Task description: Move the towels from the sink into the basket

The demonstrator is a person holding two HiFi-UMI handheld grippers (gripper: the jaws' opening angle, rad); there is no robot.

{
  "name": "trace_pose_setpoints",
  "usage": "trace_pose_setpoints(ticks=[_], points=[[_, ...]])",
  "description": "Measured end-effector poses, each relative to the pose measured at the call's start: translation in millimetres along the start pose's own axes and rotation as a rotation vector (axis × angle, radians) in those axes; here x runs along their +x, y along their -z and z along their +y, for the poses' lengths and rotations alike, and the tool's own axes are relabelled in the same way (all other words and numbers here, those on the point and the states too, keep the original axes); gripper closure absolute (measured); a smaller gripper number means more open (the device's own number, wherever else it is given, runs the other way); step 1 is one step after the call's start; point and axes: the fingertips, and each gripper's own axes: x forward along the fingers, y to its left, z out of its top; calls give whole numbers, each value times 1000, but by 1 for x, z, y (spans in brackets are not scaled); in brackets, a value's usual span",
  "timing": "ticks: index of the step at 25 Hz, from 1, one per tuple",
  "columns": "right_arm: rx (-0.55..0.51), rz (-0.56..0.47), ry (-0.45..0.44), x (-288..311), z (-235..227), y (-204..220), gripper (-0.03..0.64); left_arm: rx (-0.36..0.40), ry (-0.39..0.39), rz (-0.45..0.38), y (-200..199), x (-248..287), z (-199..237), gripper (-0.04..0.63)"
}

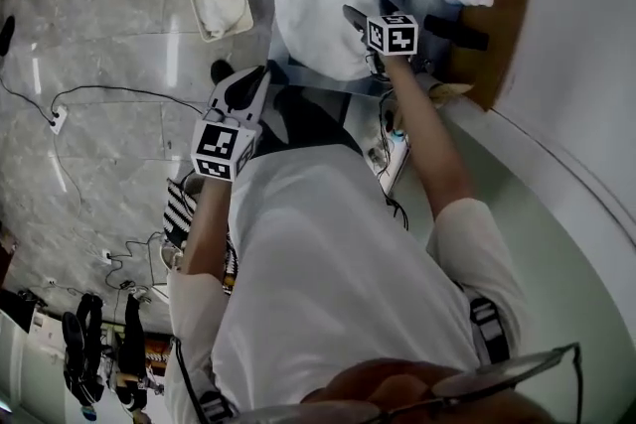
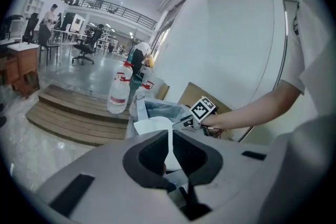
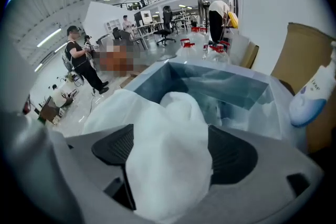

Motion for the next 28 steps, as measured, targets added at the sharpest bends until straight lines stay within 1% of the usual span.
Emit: trace_pose_setpoints(ticks=[3, 5, 7, 8, 10, 11, 14, 15, 16, 17, 19, 24, 28], points=[[7, 90, 20, 40, -20, 13, 112, -32, -20, 11, 15, 5, 12, 568], [19, 144, 15, 61, -30, 22, 80, -52, -35, 17, 24, 4, 19, 568], [42, 193, -21, 78, -33, 31, 78, -74, -51, 28, 34, 2, 28, 568], [50, 215, -49, 84, -30, 34, 89, -84, -58, 34, 39, 0, 32, 568], [41, 238, -93, 91, -21, 36, 191, -97, -70, 45, 49, -3, 39, 568], [20, 238, -99, 91, -17, 36, 243, -100, -73, 50, 52, -4, 42, 568], [-69, 222, -74, 81, -5, 31, 384, -100, -71, 60, 56, -9, 45, 568], [-90, 210, -64, 74, -2, 28, 425, -95, -67, 60, 54, -10, 45, 568], [-102, 192, -55, 67, 2, 23, 449, -87, -62, 59, 51, -12, 45, 568], [-108, 168, -48, 58, 6, 17, 469, -78, -57, 56, 47, -13, 44, 568], [-105, 115, -36, 36, 13, 4, 488, -61, -47, 45, 38, -18, 42, 568], [-93, -16, -8, -38, 29, -31, 494, -23, -18, 30, 18, -39, 35, 568], [-80, -121, 23, -98, 38, -62, 494, 43, 7, 16, -1, -55, 37, 568]])
